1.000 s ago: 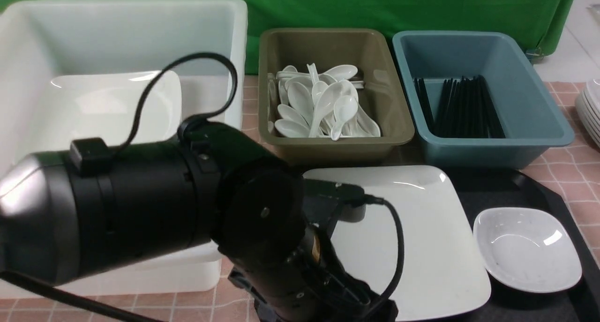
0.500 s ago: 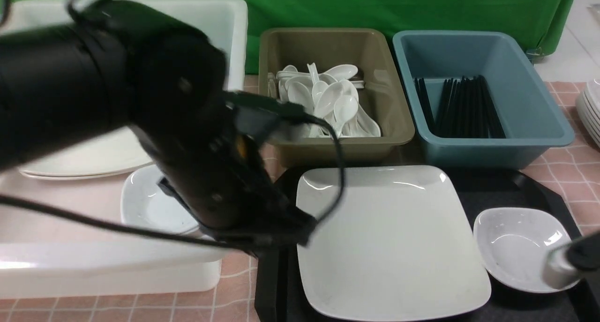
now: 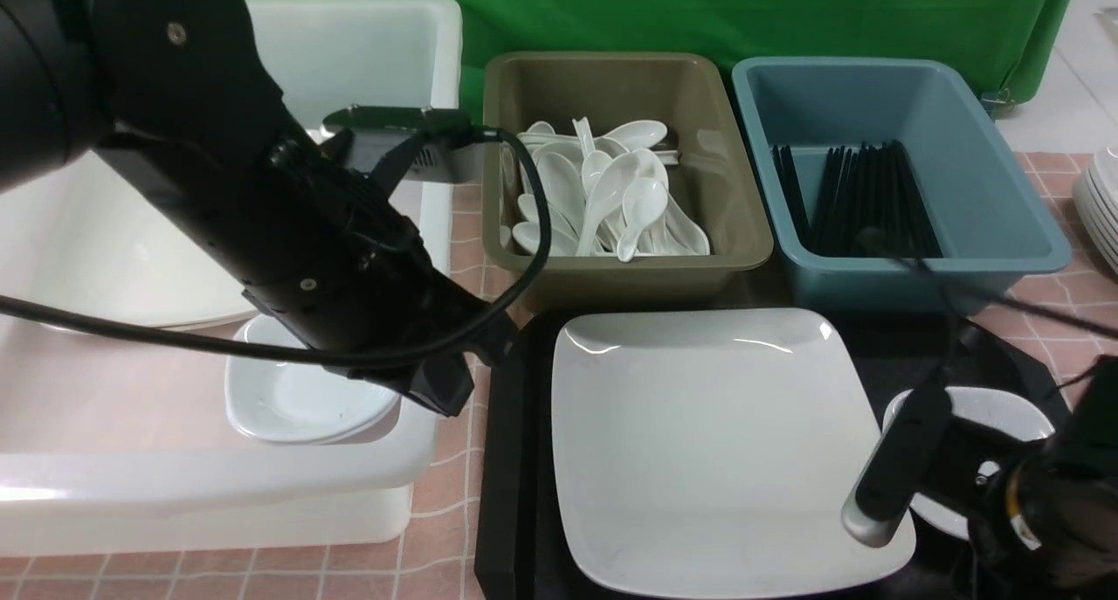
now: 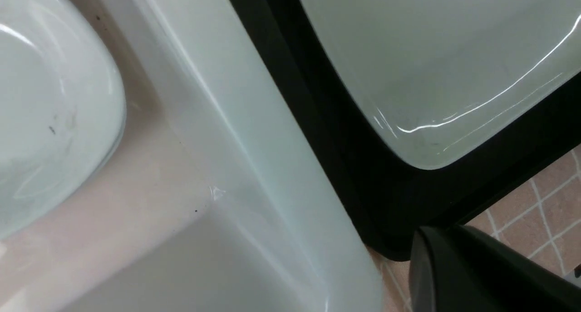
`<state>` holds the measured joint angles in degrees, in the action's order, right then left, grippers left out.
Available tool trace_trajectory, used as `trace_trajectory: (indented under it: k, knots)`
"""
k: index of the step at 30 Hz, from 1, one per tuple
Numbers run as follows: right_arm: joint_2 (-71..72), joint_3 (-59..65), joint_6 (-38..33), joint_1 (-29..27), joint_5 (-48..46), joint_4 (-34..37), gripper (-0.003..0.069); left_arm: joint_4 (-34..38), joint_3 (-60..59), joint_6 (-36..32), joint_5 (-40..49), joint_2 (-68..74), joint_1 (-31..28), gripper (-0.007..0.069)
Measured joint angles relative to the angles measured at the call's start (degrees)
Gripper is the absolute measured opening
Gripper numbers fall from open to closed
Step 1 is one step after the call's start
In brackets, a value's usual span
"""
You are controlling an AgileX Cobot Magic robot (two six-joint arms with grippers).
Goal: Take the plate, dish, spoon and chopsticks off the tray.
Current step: Use the right arm to grab a small plate from the dinner plate
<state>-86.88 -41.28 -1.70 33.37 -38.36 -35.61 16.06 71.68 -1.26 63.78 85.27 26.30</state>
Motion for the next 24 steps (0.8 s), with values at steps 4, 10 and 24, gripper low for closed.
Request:
trace_trajectory:
  k: [4,10,24]
  knots:
    - [-4.09,0.00,1.70,0.00,1.03,-5.23,0.0436,0.18,0.00,0.00,0.00,0.00,0.00,0.0007]
    - [-7.47,0.00,2.79,0.00,2.09,-10.84,0.0411,0.22,0.00,-0.16,1.27,-0.02,0.00,0.0007]
    - [-5.43,-0.55,3.17,0.19,1.37,-14.06,0.0093,0.64,1.20,-0.47,3.95,-0.02,0.00,0.0007]
